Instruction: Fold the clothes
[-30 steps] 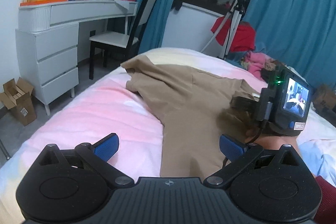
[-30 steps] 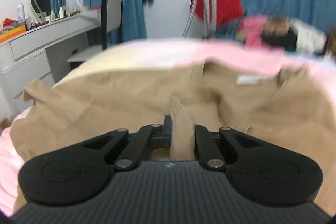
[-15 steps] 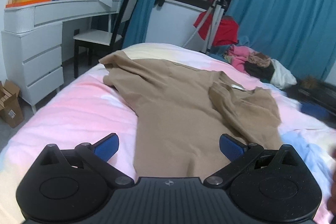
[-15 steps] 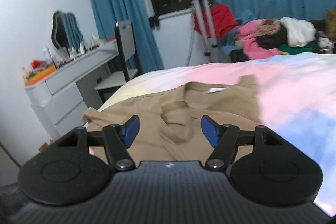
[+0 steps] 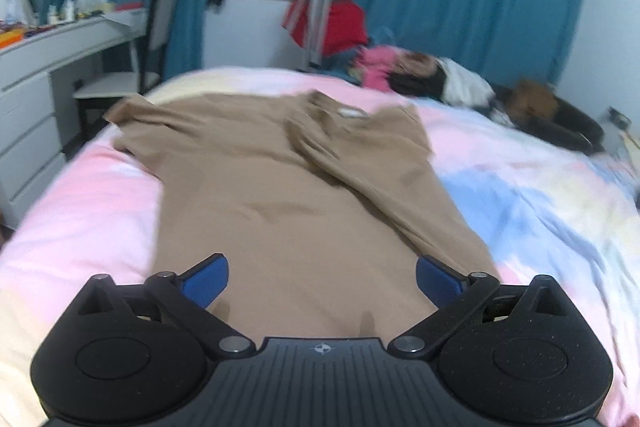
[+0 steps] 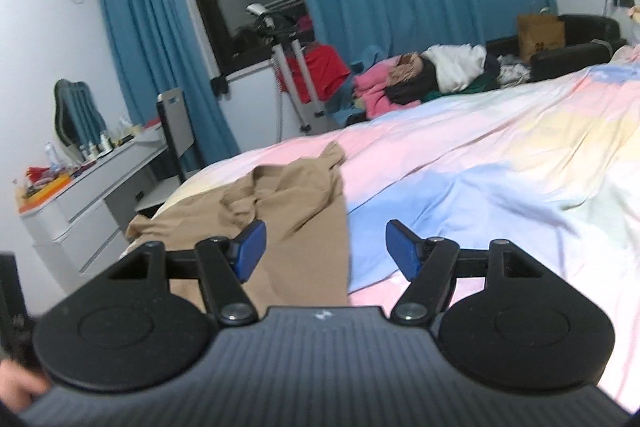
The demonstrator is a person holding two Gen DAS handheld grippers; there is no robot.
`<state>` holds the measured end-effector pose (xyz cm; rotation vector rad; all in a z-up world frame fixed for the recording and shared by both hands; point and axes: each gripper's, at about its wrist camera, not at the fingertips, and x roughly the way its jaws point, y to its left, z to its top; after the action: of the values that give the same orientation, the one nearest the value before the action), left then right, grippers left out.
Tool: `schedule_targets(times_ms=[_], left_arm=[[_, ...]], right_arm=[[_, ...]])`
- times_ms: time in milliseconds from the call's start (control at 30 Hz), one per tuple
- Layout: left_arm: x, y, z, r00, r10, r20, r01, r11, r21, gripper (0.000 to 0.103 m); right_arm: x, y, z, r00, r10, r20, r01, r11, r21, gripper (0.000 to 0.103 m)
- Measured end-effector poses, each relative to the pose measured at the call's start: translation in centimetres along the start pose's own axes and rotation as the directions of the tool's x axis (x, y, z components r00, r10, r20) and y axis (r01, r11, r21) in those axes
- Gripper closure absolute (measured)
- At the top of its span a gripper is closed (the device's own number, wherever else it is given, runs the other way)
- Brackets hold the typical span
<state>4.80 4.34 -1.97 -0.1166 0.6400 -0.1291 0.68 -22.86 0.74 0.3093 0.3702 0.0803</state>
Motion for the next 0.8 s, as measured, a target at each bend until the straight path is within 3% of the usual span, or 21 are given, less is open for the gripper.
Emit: schedule_targets(times_ms=[167, 367, 567, 633, 733, 767, 800], left_arm=[[-0.7, -3.5, -1.8, 0.989, -0.141, -0.048, 0.142, 0.99, 0.019, 0.014], [0.0, -8.0, -3.2, 0.939, -0.317, -0.135, 0.307, 0.948, -0.086, 0.023], [3.3, -11.7, -4.7, 0.887, -0.396, -0.239, 0.359, 0.915, -0.185, 0.042], [4.3, -12.9, -5.4, 0.89, -0.376, -0.26, 0.348, 0.926, -0.146, 0.049], [5.4, -14.1, -6.2, 0.901, -0.34, -0.268, 0.329, 0.94, -0.086, 0.075], [5.6, -14.2, -6.4, 0.903, -0.336, -0.268, 0.327, 0.942, -0.079, 0.093], [5.7, -13.9, -6.5, 0.902, -0.341, -0.265, 0.328, 0.94, -0.094, 0.1]], right_arm=[[-1.3, -1.7, 0.9, 0.998, -0.014, 0.068, 0.011, 0.999, 0.032, 0.034], [-1.7, -5.2, 1.5, 0.996, -0.042, 0.076, 0.032, 0.991, 0.129, 0.034], [-0.6, -7.3, 1.2, 0.997, -0.061, 0.056, 0.05, 0.983, 0.175, 0.034], [-0.2, -7.7, 1.0, 0.997, -0.058, 0.046, 0.049, 0.983, 0.177, 0.034], [0.5, -7.9, 0.6, 0.999, -0.052, 0.016, 0.048, 0.981, 0.19, 0.034], [0.6, -8.0, 0.6, 0.999, -0.052, 0.009, 0.049, 0.98, 0.191, 0.034], [0.7, -8.0, 0.5, 0.999, -0.052, 0.002, 0.051, 0.98, 0.193, 0.034]])
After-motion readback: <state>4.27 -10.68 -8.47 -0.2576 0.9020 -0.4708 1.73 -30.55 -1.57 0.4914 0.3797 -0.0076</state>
